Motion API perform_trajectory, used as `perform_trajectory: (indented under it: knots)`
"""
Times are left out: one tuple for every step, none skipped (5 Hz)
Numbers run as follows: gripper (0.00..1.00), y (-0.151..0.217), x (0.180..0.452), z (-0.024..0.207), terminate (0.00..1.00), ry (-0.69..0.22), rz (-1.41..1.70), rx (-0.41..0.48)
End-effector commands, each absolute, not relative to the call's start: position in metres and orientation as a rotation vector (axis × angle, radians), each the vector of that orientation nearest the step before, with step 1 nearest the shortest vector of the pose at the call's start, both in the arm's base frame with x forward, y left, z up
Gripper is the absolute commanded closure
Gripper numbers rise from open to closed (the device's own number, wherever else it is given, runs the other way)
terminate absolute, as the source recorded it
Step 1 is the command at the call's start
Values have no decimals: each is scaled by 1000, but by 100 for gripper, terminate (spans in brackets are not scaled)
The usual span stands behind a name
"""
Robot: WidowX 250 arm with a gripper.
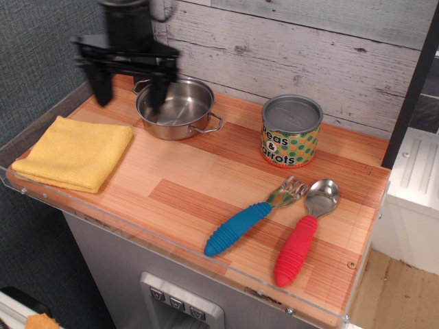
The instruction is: Place the orange towel to the left of the blue fork
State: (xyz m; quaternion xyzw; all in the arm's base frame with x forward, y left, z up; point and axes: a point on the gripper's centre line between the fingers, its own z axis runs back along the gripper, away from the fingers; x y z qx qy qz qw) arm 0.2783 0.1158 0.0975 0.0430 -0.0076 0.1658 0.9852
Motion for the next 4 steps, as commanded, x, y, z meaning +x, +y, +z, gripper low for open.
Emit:
perform_trajectory:
  knots:
    - [100,160,255,99,0,-80,413,152]
    - [100,176,255,87,0,-100,419,161]
    - [100,190,259,70,0,-125,425,183]
    - [100,195,265,53,0,-130,401,150]
